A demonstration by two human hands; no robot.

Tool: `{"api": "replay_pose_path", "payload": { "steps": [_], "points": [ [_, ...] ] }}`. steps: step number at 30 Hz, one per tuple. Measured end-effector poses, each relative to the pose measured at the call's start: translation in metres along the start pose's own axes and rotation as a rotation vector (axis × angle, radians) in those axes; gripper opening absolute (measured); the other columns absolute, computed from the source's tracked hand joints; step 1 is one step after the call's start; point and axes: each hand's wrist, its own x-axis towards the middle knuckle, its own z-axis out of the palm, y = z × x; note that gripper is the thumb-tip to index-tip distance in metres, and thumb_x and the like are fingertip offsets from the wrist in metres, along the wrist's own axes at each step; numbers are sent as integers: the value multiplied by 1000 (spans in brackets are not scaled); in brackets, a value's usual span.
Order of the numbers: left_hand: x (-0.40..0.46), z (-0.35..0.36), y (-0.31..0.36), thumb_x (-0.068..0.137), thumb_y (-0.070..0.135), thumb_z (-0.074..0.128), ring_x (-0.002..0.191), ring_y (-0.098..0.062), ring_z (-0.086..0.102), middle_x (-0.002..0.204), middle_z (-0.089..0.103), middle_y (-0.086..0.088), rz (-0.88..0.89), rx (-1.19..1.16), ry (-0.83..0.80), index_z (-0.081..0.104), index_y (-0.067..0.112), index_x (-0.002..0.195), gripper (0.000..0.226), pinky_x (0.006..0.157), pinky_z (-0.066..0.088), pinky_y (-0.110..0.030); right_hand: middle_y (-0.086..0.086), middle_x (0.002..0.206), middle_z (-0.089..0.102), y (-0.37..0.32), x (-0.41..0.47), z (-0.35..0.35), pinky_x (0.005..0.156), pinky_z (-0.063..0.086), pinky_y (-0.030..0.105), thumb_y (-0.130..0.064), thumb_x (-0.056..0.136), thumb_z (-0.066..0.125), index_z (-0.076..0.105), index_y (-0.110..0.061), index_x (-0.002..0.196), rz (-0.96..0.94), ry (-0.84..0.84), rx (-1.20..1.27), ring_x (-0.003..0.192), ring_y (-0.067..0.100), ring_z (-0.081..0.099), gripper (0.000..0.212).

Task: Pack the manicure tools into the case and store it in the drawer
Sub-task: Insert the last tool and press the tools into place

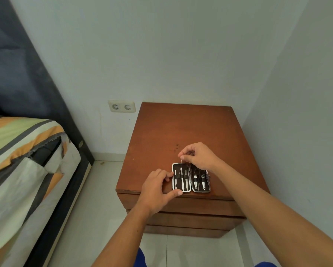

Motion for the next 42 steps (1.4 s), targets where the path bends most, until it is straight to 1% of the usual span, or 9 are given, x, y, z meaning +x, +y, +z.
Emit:
{"api": "replay_pose_path", "payload": {
  "steps": [5, 8, 12, 16, 26, 29, 32, 36, 42],
  "points": [
    [0, 1, -1, 75, 67, 78, 103, 7, 46, 106, 51, 26, -4, 3, -5, 59, 35, 123, 61, 79, 39, -14, -13, 84, 78, -4, 3, 3, 80, 53, 18, -19, 93, 78, 80, -30, 95, -17, 7, -32, 76, -5, 69, 11],
    [0, 2, -2, 75, 69, 77, 103, 6, 47, 105, 51, 26, 0, 4, -4, 59, 35, 124, 61, 79, 39, -15, -14, 84, 78, -4, 4, 5, 79, 53, 17, -18, 93, 78, 80, -29, 95, -25, 0, -36, 74, -8, 68, 12],
    [1, 2, -3, 75, 68, 77, 103, 6, 47, 105, 51, 25, 2, 4, 0, 59, 35, 124, 61, 79, 38, -15, -13, 90, 78, -2, 4, 8, 84, 55, 21, -21, 92, 80, 82, -28, 97, -22, -3, -50, 86, 3, 71, 9],
    [0, 2, -4, 75, 68, 77, 103, 7, 46, 105, 51, 27, 2, 5, 8, 59, 36, 123, 60, 77, 37, -13, -16, 92, 77, 2, 2, 9, 79, 49, 14, -23, 90, 82, 83, -30, 95, -34, 15, -75, 87, -1, 68, 9],
    [0, 3, -3, 75, 70, 76, 104, 7, 47, 105, 51, 28, 2, 4, 5, 59, 36, 123, 62, 79, 39, -14, -17, 100, 76, 10, -15, 29, 87, 55, 26, -26, 92, 80, 84, -30, 104, -159, 155, -170, 90, -2, 65, 13],
    [0, 3, -4, 75, 70, 76, 104, 6, 47, 105, 50, 28, 0, 5, 6, 58, 37, 123, 61, 79, 40, -15, -16, 104, 74, 11, -22, 30, 92, 55, 35, -32, 92, 79, 79, -28, 113, -173, 211, -194, 97, 5, 64, 22],
    [0, 3, -3, 74, 71, 75, 104, 6, 47, 104, 50, 28, 7, 2, 10, 59, 36, 123, 62, 79, 41, -16, -15, 115, 65, 14, -30, 30, 97, 50, 33, -38, 96, 72, 72, -25, 128, -210, 250, -243, 106, 9, 53, 35],
    [0, 3, -3, 74, 72, 74, 102, 5, 48, 103, 50, 27, 9, 2, 13, 58, 36, 121, 61, 79, 41, -17, -14, 127, 47, 19, -41, 31, 103, 39, 28, -51, 94, 66, 61, -23, 146, -285, 98, -394, 114, 11, 39, 60],
    [0, 4, -3, 74, 71, 75, 101, 5, 47, 102, 49, 27, 16, 0, 14, 59, 35, 122, 62, 78, 40, -16, -13, 130, 46, 18, -48, 34, 104, 45, 35, -55, 90, 62, 71, -21, 134, -332, 72, -482, 115, 18, 36, 57]
  ]
}}
